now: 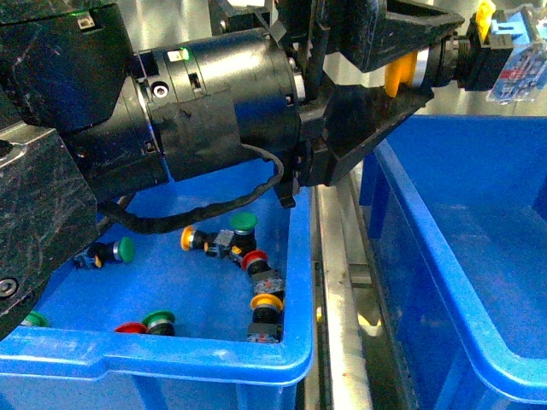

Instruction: Pick red and yellow buttons and place in box

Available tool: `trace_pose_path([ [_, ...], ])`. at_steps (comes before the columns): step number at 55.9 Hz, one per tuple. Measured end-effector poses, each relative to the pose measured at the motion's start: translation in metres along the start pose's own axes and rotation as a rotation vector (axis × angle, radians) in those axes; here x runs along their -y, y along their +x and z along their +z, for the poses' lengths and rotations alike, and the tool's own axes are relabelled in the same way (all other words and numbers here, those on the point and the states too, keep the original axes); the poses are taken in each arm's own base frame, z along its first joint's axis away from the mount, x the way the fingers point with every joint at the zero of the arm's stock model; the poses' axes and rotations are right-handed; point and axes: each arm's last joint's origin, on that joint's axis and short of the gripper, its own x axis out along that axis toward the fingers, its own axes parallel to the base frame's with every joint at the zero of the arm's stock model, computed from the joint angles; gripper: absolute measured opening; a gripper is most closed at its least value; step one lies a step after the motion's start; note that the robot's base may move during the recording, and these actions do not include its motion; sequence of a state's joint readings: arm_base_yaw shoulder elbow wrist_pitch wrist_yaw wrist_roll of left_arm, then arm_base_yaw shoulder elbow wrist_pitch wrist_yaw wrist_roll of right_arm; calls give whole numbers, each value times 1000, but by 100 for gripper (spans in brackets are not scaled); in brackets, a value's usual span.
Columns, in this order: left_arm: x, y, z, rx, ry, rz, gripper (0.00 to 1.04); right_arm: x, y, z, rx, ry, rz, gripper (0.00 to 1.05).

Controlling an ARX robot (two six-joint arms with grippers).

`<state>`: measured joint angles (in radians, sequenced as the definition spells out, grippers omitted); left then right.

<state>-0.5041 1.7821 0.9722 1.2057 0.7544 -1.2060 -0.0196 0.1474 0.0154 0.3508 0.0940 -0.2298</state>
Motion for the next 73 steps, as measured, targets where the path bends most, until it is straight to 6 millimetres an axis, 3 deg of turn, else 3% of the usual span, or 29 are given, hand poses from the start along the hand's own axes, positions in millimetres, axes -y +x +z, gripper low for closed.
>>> trace_pose_path([
  [7, -1, 0, 0, -6, 8, 23, 34, 17, 19, 26, 243, -384, -56, 98],
  [12, 3, 0, 1, -4, 27, 27, 34, 35, 36, 51, 290, -458, -154, 98],
  [17, 10, -1, 4, 15, 48, 21, 34, 58, 56, 70, 200, -308, -272, 98],
  [21, 15, -1, 6, 19, 61, 16, 34, 71, 68, 73, 111, -141, -337, 98],
  [28, 17, 0, 5, 13, 69, 22, 34, 84, 91, 56, -66, 418, -349, 98],
  [34, 19, 1, 4, 13, 73, 22, 34, 76, 100, 42, -96, 931, -283, 98],
  [45, 28, 6, 1, 18, 87, 7, 34, 51, 108, 52, -49, 1473, -167, 98],
  [55, 29, 10, -3, 8, 88, 0, 34, 30, 113, 62, -61, 1681, -98, 98],
  [73, 32, 16, -8, -1, 91, -16, 34, -20, 117, 95, -134, 1787, 104, 98],
])
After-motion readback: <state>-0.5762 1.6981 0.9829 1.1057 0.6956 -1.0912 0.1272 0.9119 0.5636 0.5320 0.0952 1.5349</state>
